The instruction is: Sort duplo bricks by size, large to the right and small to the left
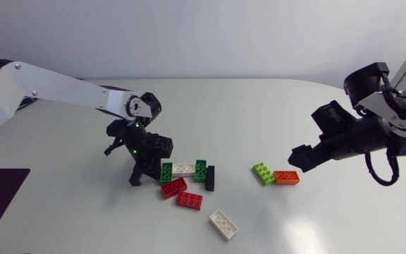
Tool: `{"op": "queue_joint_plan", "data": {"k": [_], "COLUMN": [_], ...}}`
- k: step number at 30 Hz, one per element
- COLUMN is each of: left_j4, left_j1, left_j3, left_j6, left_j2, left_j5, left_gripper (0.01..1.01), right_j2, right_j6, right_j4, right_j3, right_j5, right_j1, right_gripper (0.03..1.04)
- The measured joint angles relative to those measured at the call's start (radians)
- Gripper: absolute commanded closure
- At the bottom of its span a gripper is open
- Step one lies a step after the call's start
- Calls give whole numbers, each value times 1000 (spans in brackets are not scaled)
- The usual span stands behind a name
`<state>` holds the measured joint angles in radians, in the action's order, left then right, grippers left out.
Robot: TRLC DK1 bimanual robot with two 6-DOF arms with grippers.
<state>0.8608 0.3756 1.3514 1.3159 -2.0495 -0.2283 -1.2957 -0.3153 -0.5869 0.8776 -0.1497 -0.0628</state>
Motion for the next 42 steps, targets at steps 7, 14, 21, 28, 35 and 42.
{"op": "queue_joint_plan", "data": {"k": [7,14,21,28,35,42], "left_j4": [43,67,107,124,158,170], "left_j1": [53,120,176,216,209,86], "left_j3": [122,214,343,475,521,613], "left_j6": [-25,-54,-74,-105,-142,-332], "left_j2": [-74,-137,-214,-285,-289,-278], "left_j5": [0,0,-1,-5,-32,-76], "left_gripper": [956,956,957,957,915,56], "right_j2": [23,29,42,50,52,48], "right_j6": [-27,-50,-75,-97,-97,-79], "right_j4": [-11,-13,-13,-13,-13,-7], "right_j3": [-26,-51,-64,-73,-76,-75], "right_j5": [-5,-26,-34,-48,-60,-69], "right_j1": [49,98,147,181,181,115], "right_gripper": [61,61,61,61,61,61]}}
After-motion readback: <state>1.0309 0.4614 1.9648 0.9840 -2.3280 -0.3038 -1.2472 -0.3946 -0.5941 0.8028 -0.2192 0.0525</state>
